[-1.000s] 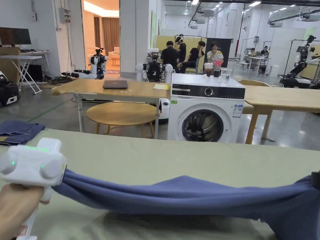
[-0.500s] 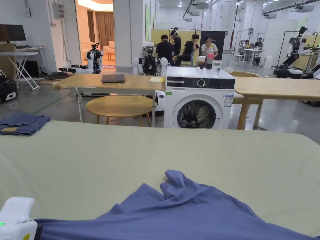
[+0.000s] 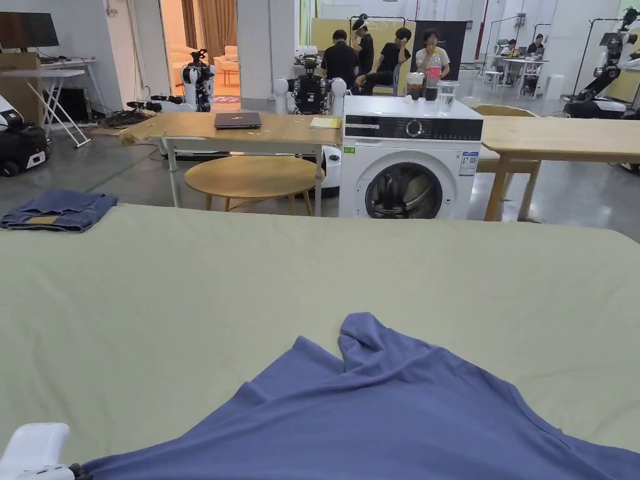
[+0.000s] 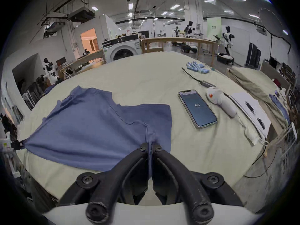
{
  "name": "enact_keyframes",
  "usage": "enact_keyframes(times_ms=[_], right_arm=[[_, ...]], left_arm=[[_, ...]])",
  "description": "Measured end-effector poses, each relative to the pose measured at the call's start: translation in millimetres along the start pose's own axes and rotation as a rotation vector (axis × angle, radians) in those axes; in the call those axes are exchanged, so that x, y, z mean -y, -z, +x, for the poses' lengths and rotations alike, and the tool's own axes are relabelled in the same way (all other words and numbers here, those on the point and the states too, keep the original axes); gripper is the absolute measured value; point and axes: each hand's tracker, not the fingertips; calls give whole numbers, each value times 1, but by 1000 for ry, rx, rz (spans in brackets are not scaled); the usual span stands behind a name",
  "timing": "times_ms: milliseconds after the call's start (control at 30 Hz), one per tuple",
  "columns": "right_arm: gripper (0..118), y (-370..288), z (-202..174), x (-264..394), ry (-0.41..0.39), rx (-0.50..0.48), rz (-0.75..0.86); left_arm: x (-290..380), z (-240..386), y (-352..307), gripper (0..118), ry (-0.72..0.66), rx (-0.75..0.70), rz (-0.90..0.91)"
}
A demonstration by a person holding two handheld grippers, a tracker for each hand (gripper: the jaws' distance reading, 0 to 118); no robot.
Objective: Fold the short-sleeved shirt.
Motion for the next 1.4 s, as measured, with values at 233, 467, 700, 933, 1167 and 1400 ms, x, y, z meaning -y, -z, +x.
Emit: enact_keyframes(times_ms=[233,467,700,933,1167,1400], right_arm=[[118,-9,-20,0,-24,-5,56],[31,-27,-88,20,-208,-66,130],[0,-32,-176,50,-259,-186,153],[0,-39,-220,79,-321,-260,139],[0,-36,-237,86,-328,-299,112],[0,-33,-238,90,-342,-308,78]], left_arm=[[-4,-4,-8,110,-80,33,60],[6,21,-32,22,-76,41,105],[27,18,-39,0,-109,25,61],[36,-9,-34,0,-128,-5,-2],[7,-23,-8,18,-86,30,-67],[-11,-23,39,109,-10,-48,-135]])
